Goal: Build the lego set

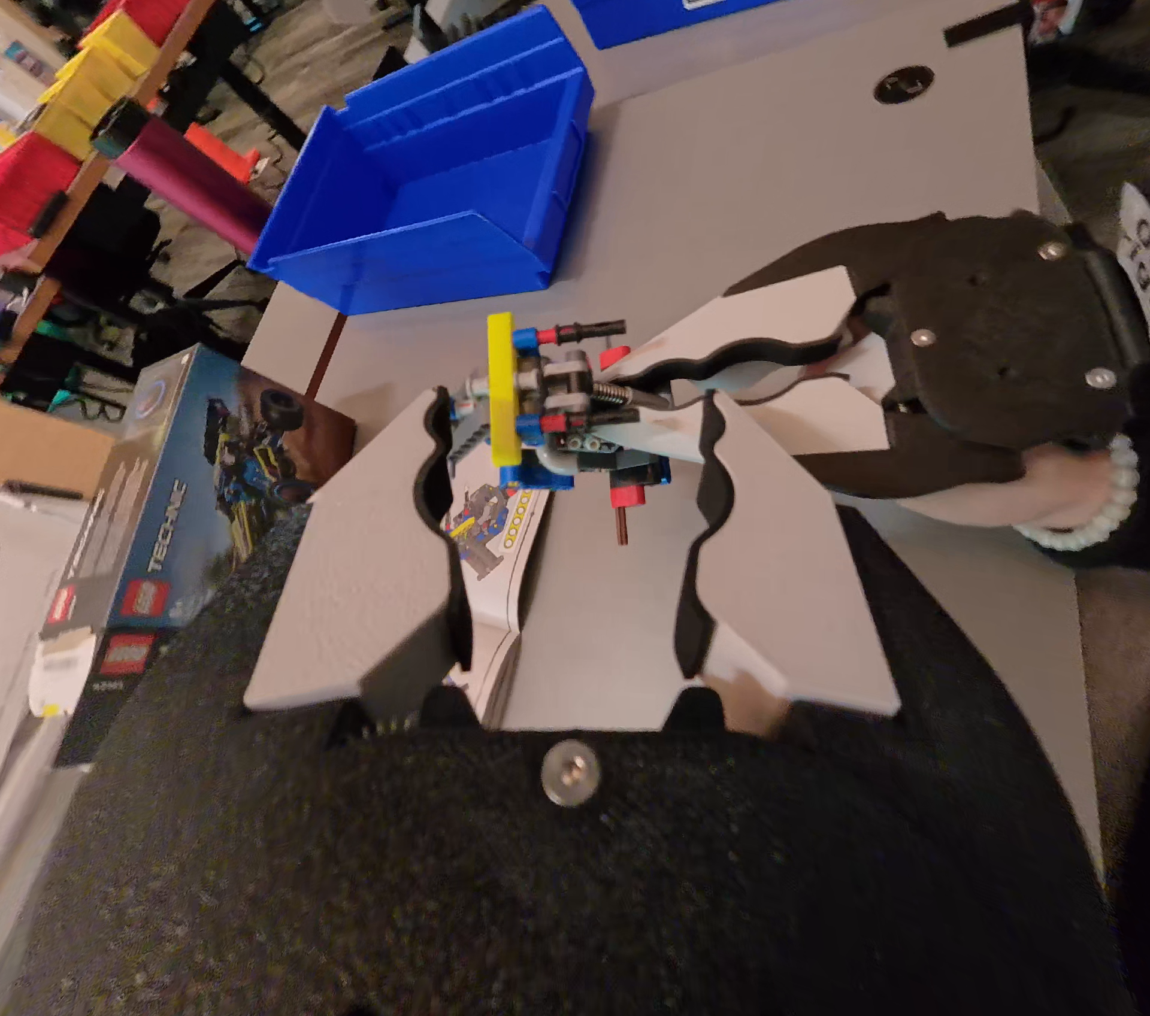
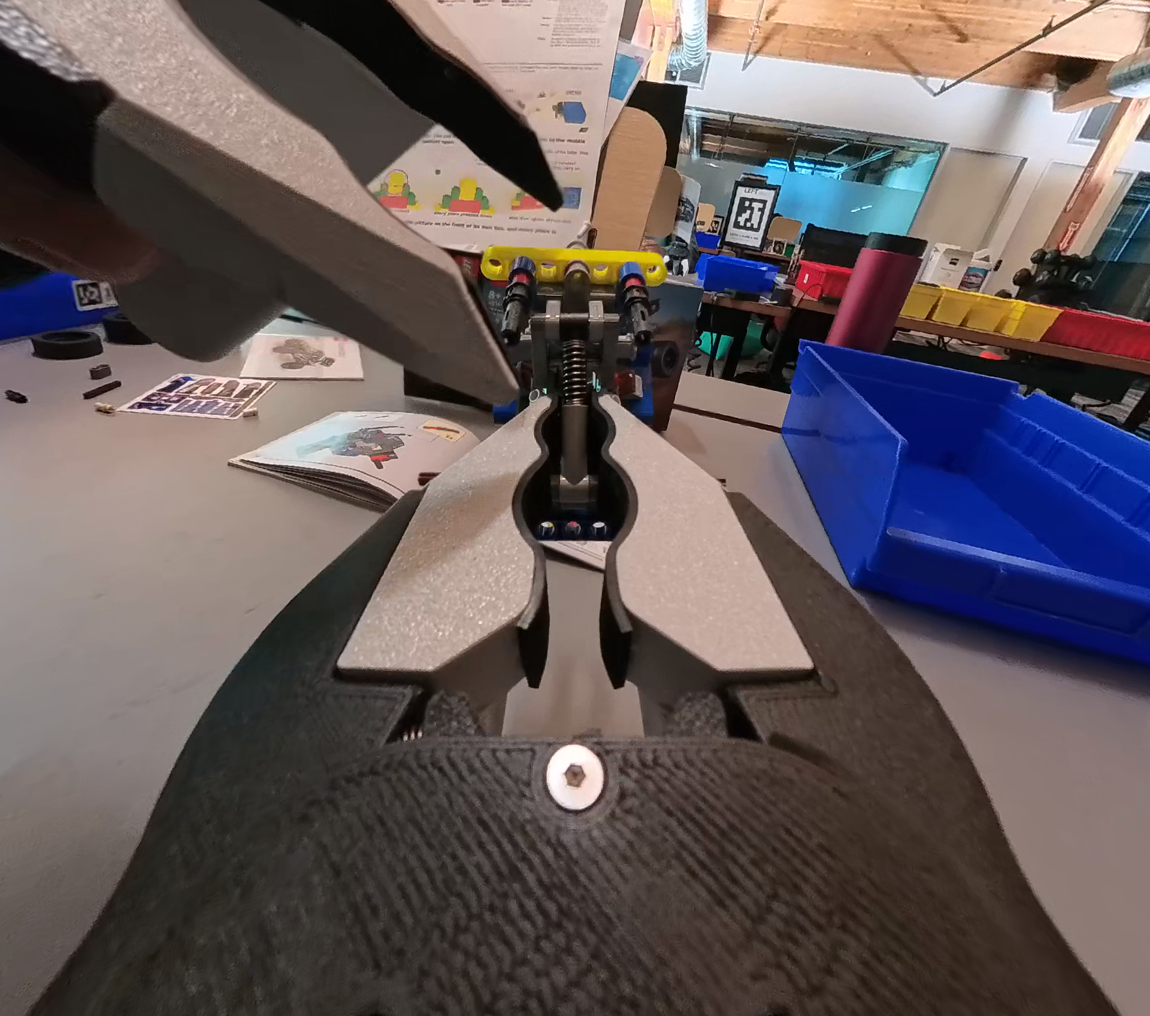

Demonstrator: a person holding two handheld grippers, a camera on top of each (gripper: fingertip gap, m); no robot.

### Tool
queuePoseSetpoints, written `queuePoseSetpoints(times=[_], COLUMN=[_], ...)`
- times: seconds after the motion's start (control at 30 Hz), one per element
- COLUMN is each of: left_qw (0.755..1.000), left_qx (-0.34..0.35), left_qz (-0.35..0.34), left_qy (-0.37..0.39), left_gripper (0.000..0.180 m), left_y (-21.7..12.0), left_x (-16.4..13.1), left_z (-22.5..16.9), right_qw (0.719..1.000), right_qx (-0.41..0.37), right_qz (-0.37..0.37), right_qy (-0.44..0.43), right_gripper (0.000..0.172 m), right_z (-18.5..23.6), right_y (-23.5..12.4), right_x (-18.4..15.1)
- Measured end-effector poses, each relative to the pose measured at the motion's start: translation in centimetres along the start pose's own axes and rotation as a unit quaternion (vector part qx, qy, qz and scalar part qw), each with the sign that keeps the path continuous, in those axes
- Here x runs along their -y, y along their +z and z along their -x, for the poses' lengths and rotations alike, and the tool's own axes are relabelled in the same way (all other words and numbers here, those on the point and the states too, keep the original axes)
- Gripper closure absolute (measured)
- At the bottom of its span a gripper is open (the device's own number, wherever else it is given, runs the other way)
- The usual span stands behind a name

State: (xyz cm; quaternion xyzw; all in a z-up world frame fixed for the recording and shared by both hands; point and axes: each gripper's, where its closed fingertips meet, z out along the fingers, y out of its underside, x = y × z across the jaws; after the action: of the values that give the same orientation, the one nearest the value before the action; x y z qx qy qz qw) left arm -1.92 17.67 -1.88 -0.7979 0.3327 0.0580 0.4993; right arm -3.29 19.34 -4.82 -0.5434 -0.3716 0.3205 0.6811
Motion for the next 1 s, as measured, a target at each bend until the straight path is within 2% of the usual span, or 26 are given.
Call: queuePoseSetpoints(times=[0.17,0.63,1.0], left_qw=[0.998,0.998,0.998], left_qx=[0.039,0.044,0.036], left_qz=[-0.007,0.010,0.016], left_qy=[-0.046,-0.044,-0.058], left_gripper=[0.108,0.125,0.129], left_y=[0.0,0.5,0.1], left_x=[-0.8,-1.5,-1.3], left_z=[0.8,0.7,0.7], right_qw=[1.000,1.000,1.000], right_qx=[-0.003,0.002,-0.003], right_qz=[-0.005,-0.004,-0.003], right_qy=[0.009,-0.020,-0.021], right_gripper=[0.167,0.167,0.167], right_z=[-0.3,0.4,0.2], right_y=[-0.1,0.0,-0.1], right_x=[0.2,0.2,0.1])
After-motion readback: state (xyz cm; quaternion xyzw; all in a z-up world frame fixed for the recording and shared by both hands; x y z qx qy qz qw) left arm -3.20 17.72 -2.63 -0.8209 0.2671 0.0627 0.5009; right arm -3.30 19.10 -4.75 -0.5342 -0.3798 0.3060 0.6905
